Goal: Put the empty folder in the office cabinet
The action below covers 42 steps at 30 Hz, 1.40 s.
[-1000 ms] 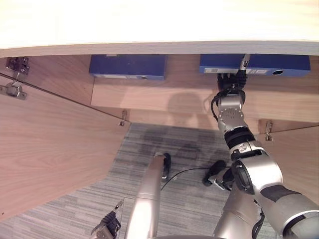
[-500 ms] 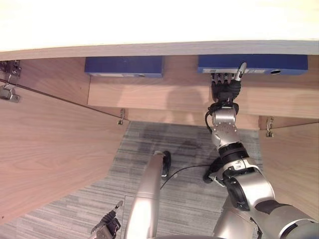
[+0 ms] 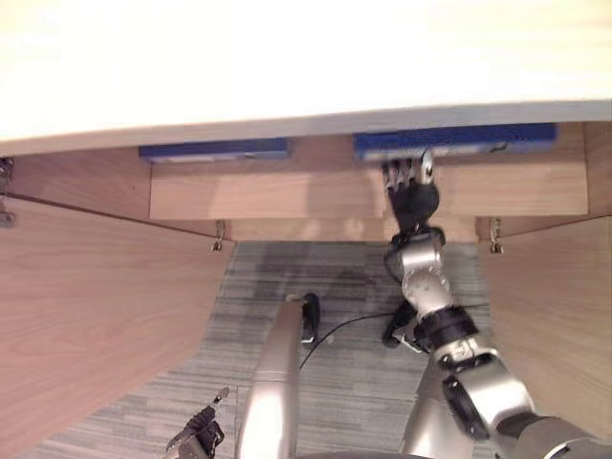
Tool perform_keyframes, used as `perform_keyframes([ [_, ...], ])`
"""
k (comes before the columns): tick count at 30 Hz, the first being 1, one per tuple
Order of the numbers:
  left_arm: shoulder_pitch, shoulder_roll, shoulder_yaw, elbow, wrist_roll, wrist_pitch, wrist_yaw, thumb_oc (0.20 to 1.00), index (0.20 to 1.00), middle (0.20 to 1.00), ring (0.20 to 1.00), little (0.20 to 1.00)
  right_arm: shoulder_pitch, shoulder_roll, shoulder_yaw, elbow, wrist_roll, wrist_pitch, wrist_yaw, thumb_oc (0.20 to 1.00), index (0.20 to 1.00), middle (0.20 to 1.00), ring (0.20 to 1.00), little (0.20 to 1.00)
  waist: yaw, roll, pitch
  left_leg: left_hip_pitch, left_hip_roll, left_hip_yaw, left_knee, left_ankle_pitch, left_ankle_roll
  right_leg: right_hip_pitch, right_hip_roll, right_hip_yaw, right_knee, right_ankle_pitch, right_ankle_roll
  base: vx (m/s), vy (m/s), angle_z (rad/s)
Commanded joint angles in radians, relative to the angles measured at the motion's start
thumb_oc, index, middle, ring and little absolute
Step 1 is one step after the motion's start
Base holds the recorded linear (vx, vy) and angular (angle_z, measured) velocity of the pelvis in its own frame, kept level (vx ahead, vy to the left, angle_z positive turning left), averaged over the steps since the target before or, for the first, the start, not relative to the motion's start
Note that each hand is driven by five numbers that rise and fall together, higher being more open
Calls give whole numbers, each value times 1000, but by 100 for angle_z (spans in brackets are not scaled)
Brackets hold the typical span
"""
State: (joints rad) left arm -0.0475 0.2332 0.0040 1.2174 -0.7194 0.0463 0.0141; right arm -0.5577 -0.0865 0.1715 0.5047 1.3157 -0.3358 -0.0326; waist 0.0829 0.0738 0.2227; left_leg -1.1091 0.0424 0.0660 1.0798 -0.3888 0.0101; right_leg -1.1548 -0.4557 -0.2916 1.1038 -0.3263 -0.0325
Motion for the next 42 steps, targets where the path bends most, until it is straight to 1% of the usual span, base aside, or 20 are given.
perform_keyframes([
  [1,4,7,-3,93,39,16,19,1000,1000,1000,1000,1000,-78,19,22,-46,13,4,63,1000,1000,1000,1000,1000,2,11,-6,43,-1,-9,-112,25,-15,88,-8,72,-105,57,110,4,34,-3],
  [3,-1,2,-3,101,44,21,15,1000,1000,1000,1000,1000,-35,39,30,-6,28,23,67,1000,1000,1000,1000,1000,-6,14,-9,98,2,-7,-165,40,-19,143,-7,57,-155,80,124,4,33,-4],
  [4,-1,3,-3,102,44,21,15,1000,1000,1000,1000,1000,-34,39,30,-6,28,23,68,1000,1000,1000,1000,1000,-7,14,-7,102,2,-7,-169,41,-19,149,-7,55,-159,82,124,1,18,-7],
  [7,-3,2,7,111,47,21,10,1000,1000,1000,1000,1000,12,47,35,36,33,49,71,1000,1000,1000,1000,1000,-16,16,-8,173,5,-8,-245,66,-29,223,-3,34,-227,107,141,13,23,-6],
  [9,-3,3,12,117,51,20,8,1000,1000,1000,1000,1000,31,50,35,48,37,60,74,1000,1000,1000,1000,1000,-19,15,-9,204,3,-10,-272,72,-31,251,0,29,-252,115,148,0,0,0],
  [14,-6,9,25,132,63,22,7,1000,1000,1000,1000,1000,46,48,28,54,32,65,70,1000,1000,1000,1000,1000,-22,16,-7,221,-2,-15,-284,77,-37,276,-2,23,-270,124,153,0,0,0],
  [20,-6,2,37,142,73,23,10,1000,1000,1000,1000,1000,61,43,15,56,45,63,74,1000,1000,1000,1000,1000,-25,16,-10,222,5,-10,-281,75,-39,273,-1,26,-269,125,154,0,0,0],
  [22,7,6,36,135,73,18,12,1000,1000,1000,1000,1000,43,18,29,41,34,64,74,1000,1000,1000,1000,1000,-21,18,-7,220,8,-8,-276,77,-39,269,1,28,-267,127,154,0,0,0],
  [24,16,18,33,121,72,12,11,1000,1000,1000,1000,1000,-4,-31,53,24,-19,72,62,1000,1000,1000,1000,1000,-14,17,-7,216,11,-7,-273,79,-39,265,1,31,-266,128,151,0,0,0],
  [25,15,18,33,121,72,12,11,1000,1000,1000,1000,1000,-5,-32,53,24,-20,72,62,1000,1000,1000,1000,1000,-14,18,-6,216,11,-7,-272,79,-39,264,1,31,-265,127,151,-30,-20,1],
  [26,21,34,32,113,73,5,6,1000,1000,1000,1000,1000,-56,-73,64,24,-65,83,55,1000,1000,1000,1000,1000,-6,17,-7,209,12,-8,-265,79,-39,260,1,33,-264,129,151,0,0,0],
  [29,28,65,33,115,82,-3,-5,1000,1000,1000,1000,1000,-167,-142,84,50,-127,99,46,1000,1000,1000,1000,1000,11,15,-11,199,15,-8,-253,77,-40,252,1,37,-259,128,147,-10,-10,0],
  [31,27,71,35,119,84,-2,-8,1000,1000,1000,1000,1000,-198,-155,87,58,-140,102,42,1000,1000,1000,1000,1000,14,14,-11,197,17,-7,-251,77,-40,250,2,38,-258,128,147,0,0,0],
  [32,33,87,33,121,90,-6,-13,1000,1000,1000,1000,1000,-265,-194,100,69,-178,106,31,1000,1000,1000,1000,1000,24,11,-13,189,19,-6,-243,78,-41,243,3,39,-256,130,144,0,0,0],
  [33,32,87,34,121,90,-6,-13,1000,1000,1000,1000,1000,-268,-195,100,71,-178,106,31,1000,1000,1000,1000,1000,24,12,-12,188,20,-5,-242,78,-41,242,3,39,-256,130,144,-31,-35,2],
  [35,33,107,33,123,102,-8,-21,1000,1000,1000,1000,1000,-365,-265,134,104,-266,114,-4,1000,1000,1000,1000,1000,33,10,-12,174,23,-5,-238,82,-41,227,4,41,-255,135,143,0,0,0],
  [37,30,113,31,124,101,-10,-22,1000,1000,1000,1000,1000,-402,-279,144,121,-284,119,-13,1000,1000,1000,1000,1000,36,11,-10,167,24,-3,-237,84,-42,219,6,44,-255,136,143,-24,1,-1],
  [39,16,135,29,132,100,-15,-24,1000,1000,1000,1000,1000,-506,-313,188,155,-317,138,-16,1000,1000,1000,1000,1000,45,12,-1,142,26,4,-231,91,-45,198,10,46,-255,140,141,-74,-1,-2],
  [42,7,153,27,135,99,-16,-30,1000,1000,1000,1000,1000,-588,-357,274,203,-406,187,-13,1000,1000,1000,1000,1000,50,9,6,107,27,4,-217,98,-47,162,11,51,-245,143,136,-51,-7,-4],
])
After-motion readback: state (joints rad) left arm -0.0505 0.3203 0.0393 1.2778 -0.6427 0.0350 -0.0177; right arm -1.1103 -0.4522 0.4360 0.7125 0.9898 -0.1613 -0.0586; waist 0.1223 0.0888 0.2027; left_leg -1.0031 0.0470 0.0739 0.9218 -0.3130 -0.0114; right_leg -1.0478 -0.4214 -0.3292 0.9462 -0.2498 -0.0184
